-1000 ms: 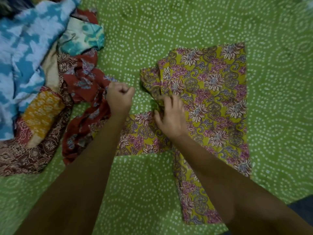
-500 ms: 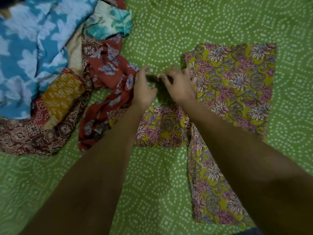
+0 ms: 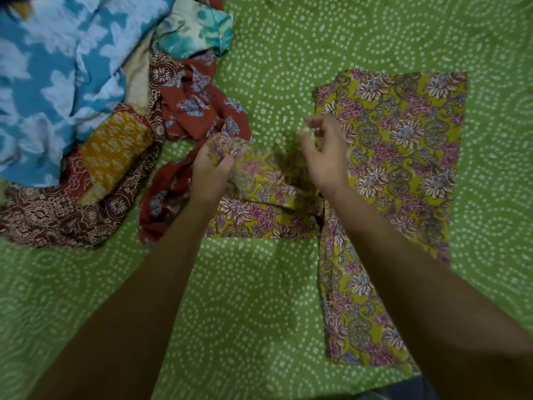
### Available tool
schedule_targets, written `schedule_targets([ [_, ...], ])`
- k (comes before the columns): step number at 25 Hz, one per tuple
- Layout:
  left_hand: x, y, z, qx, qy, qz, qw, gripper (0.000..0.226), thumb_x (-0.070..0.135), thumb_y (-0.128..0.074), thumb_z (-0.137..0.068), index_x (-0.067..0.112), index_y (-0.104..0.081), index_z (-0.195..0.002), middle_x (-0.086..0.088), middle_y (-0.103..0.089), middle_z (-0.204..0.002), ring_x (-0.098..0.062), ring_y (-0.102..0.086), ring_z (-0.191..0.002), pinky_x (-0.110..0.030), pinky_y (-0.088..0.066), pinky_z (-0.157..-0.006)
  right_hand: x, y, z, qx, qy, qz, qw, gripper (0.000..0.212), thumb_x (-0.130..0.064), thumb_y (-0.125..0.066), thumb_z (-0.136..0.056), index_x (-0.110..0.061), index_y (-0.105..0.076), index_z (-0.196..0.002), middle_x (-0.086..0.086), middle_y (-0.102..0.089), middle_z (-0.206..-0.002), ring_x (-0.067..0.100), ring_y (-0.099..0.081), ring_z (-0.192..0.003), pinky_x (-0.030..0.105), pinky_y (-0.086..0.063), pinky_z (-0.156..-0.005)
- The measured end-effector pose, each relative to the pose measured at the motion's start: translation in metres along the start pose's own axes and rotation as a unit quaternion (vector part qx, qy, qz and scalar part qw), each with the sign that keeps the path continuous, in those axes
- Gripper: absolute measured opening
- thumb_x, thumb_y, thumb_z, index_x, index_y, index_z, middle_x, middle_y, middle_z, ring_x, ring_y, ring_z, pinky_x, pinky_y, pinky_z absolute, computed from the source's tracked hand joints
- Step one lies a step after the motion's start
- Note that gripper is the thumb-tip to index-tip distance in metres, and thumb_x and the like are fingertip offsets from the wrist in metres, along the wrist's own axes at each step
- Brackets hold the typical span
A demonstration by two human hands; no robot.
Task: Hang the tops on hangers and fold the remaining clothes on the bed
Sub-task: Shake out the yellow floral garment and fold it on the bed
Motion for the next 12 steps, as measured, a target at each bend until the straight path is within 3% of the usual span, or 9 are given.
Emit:
schedule_targets([
  [3,-0.015,0.009,0.03,0.054,-0.062,-0.049,0.995,0.027,0.007,-0.059,-0.089,0.016,-0.04,-0.106,0.007,-0.049,-0.082,-0.004,-0.052,-0.063,-0.028,-0.046,-0.061,0.008,-0.002,0.043,-0.082,0.018,0.164,0.983,0.044,-0.04,-0.056,-0.087,-0.027,-0.045,-0.128,0.001,-0.038,-0.135,0.02,-0.029,-0.128,0.04,-0.019,-0.104],
  [5,-0.024,0.015,0.046,0.049,-0.127,-0.094,0.986,0.042,0.006,-0.061,-0.091,0.008,-0.033,-0.122,0.017,-0.047,-0.098,0.012,-0.056,-0.072,-0.011,-0.043,-0.064,0.015,-0.015,0.073,-0.161,0.086,0.281,0.942,0.061,-0.053,-0.054,-0.083,-0.028,-0.035,-0.136,0.004,-0.03,-0.14,0.024,-0.027,-0.125,0.042,-0.024,-0.1],
  [7,-0.039,0.023,0.051,0.029,-0.163,-0.163,0.973,0.042,0.006,-0.057,-0.093,0.008,-0.035,-0.129,0.024,-0.047,-0.105,0.012,-0.056,-0.075,-0.011,-0.044,-0.065,0.026,-0.031,0.092,-0.198,0.157,0.382,0.889,0.068,-0.053,-0.051,-0.084,-0.025,-0.029,-0.141,0.009,-0.029,-0.141,0.03,-0.033,-0.12,0.046,-0.03,-0.095],
  [8,-0.043,0.026,0.051,0.016,-0.17,-0.198,0.965,0.034,0.006,-0.053,-0.095,0.012,-0.042,-0.127,0.021,-0.052,-0.108,0.006,-0.056,-0.073,-0.018,-0.046,-0.066,0.032,-0.036,0.096,-0.196,0.178,0.41,0.873,0.068,-0.049,-0.054,-0.082,-0.023,-0.03,-0.14,0.011,-0.033,-0.139,0.032,-0.038,-0.115,0.047,-0.033,-0.092],
  [10,-0.05,0.028,0.048,0.005,-0.181,-0.27,0.946,0.024,0.009,-0.044,-0.1,0.017,-0.057,-0.118,0.004,-0.06,-0.119,-0.004,-0.056,-0.091,-0.021,-0.045,-0.084,0.04,-0.04,0.099,-0.176,0.201,0.43,0.862,0.072,-0.048,-0.058,-0.075,-0.021,-0.033,-0.136,0.013,-0.041,-0.132,0.032,-0.043,-0.106,0.046,-0.036,-0.086],
  [11,-0.053,0.028,0.048,0.009,-0.18,-0.288,0.94,0.026,0.009,-0.041,-0.101,0.016,-0.06,-0.116,-0.003,-0.06,-0.123,-0.004,-0.051,-0.101,-0.011,-0.037,-0.091,0.043,-0.041,0.1,-0.176,0.21,0.436,0.857,0.074,-0.051,-0.057,-0.073,-0.021,-0.033,-0.135,0.013,-0.043,-0.128,0.031,-0.043,-0.103,0.045,-0.037,-0.084],
  [12,-0.054,0.028,0.05,0.018,-0.172,-0.292,0.941,0.027,0.007,-0.04,-0.101,0.013,-0.06,-0.117,-0.008,-0.057,-0.125,0.003,-0.043,-0.102,0.002,-0.028,-0.088,0.046,-0.041,0.102,-0.176,0.224,0.441,0.851,0.074,-0.052,-0.057,-0.072,-0.021,-0.032,-0.134,0.012,-0.045,-0.124,0.03,-0.043,-0.1,0.044,-0.038,-0.082],
])
Point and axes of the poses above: each hand's wrist, its own z-axis away from the middle knuckle, its own y-axis out of the back of the hand, x = y × z, the point moved 2 cm from there along -z, towards the middle knuckle
